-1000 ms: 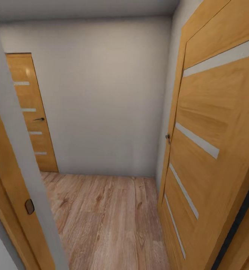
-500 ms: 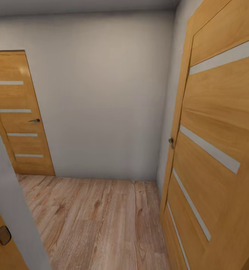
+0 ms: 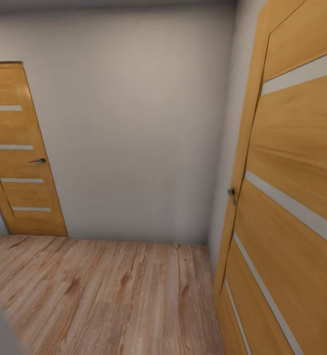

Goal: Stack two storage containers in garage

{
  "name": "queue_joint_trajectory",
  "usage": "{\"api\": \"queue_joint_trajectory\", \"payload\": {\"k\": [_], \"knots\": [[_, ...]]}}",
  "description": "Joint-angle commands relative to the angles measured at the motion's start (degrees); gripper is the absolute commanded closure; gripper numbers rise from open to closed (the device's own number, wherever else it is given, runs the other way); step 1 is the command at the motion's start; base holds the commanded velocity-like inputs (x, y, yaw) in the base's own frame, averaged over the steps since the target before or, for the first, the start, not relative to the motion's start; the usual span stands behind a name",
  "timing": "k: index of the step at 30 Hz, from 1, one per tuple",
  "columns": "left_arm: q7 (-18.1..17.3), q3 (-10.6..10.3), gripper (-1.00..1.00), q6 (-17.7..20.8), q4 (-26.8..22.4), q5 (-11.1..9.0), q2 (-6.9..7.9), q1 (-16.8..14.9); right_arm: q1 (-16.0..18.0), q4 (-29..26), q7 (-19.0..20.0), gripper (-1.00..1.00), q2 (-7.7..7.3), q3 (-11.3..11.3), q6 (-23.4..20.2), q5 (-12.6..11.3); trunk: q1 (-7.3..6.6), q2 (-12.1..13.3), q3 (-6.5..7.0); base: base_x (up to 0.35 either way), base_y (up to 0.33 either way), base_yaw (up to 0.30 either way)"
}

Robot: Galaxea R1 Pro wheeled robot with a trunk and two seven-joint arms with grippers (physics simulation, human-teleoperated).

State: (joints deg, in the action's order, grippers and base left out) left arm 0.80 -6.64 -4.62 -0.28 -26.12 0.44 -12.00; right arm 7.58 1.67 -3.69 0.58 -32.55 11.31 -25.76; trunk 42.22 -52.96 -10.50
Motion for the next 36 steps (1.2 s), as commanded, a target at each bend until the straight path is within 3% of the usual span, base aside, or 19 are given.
{"api": "queue_joint_trajectory", "payload": {"k": [1, 36], "knots": [[0.1, -0.5, -1.00, -0.1, 0.0, -0.4, 0.00, 0.0, 0.1, 0.2, -0.1, -1.00, 0.04, -0.4, 0.3, -0.4, 0.04, 0.0, -0.08, 0.315, 0.000, 0.000], [0.1, -0.5, -1.00, -0.2, 0.0, -0.4, 0.02, 0.0, 0.1, 0.2, 0.0, -1.00, 0.03, -0.5, 0.3, -0.4, 0.04, 0.0, -0.08, 0.315, 0.000, 0.000]]}}
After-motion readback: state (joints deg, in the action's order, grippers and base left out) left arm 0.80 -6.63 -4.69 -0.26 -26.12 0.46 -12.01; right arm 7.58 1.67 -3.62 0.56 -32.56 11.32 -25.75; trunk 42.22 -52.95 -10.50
